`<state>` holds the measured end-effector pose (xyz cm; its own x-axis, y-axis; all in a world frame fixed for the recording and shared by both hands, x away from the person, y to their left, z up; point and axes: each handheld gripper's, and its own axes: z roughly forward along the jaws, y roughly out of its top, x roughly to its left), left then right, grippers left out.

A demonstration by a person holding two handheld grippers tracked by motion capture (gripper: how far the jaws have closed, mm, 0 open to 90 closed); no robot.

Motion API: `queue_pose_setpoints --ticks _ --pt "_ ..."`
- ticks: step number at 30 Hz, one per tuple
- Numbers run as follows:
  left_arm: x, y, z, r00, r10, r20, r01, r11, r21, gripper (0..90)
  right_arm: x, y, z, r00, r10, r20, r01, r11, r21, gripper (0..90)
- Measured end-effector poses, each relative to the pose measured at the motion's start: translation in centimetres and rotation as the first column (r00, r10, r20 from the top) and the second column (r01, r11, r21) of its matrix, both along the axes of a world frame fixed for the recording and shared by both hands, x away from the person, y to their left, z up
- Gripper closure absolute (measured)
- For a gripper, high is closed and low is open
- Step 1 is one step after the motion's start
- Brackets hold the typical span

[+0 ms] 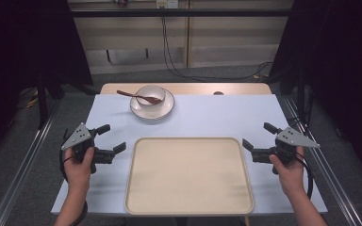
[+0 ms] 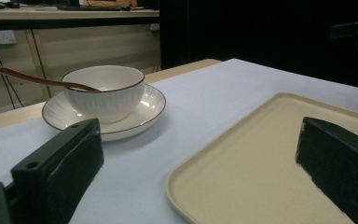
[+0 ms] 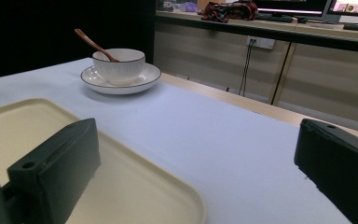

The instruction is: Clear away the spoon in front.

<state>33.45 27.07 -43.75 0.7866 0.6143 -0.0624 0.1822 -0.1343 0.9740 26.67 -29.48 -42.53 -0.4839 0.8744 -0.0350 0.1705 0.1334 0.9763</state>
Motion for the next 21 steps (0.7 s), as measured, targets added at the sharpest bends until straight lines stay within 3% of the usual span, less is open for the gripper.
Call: queue_pose_setpoints --ticks 4,7,13,15,18,21 --pt "0.1 -0.1 -0.1 1.0000 -0.003 -0.003 0.003 1.0000 -0.002 1.0 0.0 0.0 -0.1 1.0000 0.005 -0.006 -0.005 1.000 0.000 0.0" --pt "0.3 -0.1 -0.1 1.0000 0.002 -0.007 -0.001 0.9998 0.021 1.0 0.0 -0.1 -0.2 0.9999 0.011 -0.011 -0.011 1.000 0.003 0.0" --pt "1.1 -0.4 -0.1 0.9999 0.007 -0.014 -0.007 1.0000 0.001 0.9 -0.1 -0.1 -0.6 0.9993 0.020 -0.032 -0.020 1.000 0.004 0.0" --pt "1.5 -0.7 0.0 0.9991 0.031 -0.029 -0.031 0.9995 0.000 0.9 -0.2 0.0 -0.6 0.9993 0.014 -0.035 -0.014 1.000 -0.002 0.2" --pt "1.8 -0.8 0.0 0.9994 0.027 -0.021 -0.027 0.9996 -0.003 0.9 -0.1 0.0 -0.6 0.9991 0.021 -0.037 -0.022 1.000 -0.006 0.3" --pt "2.4 -1.0 -0.2 0.9971 0.065 -0.039 -0.066 0.9977 -0.017 0.5 -0.1 -0.1 -0.6 0.9984 0.026 -0.051 -0.026 1.000 -0.002 0.4"
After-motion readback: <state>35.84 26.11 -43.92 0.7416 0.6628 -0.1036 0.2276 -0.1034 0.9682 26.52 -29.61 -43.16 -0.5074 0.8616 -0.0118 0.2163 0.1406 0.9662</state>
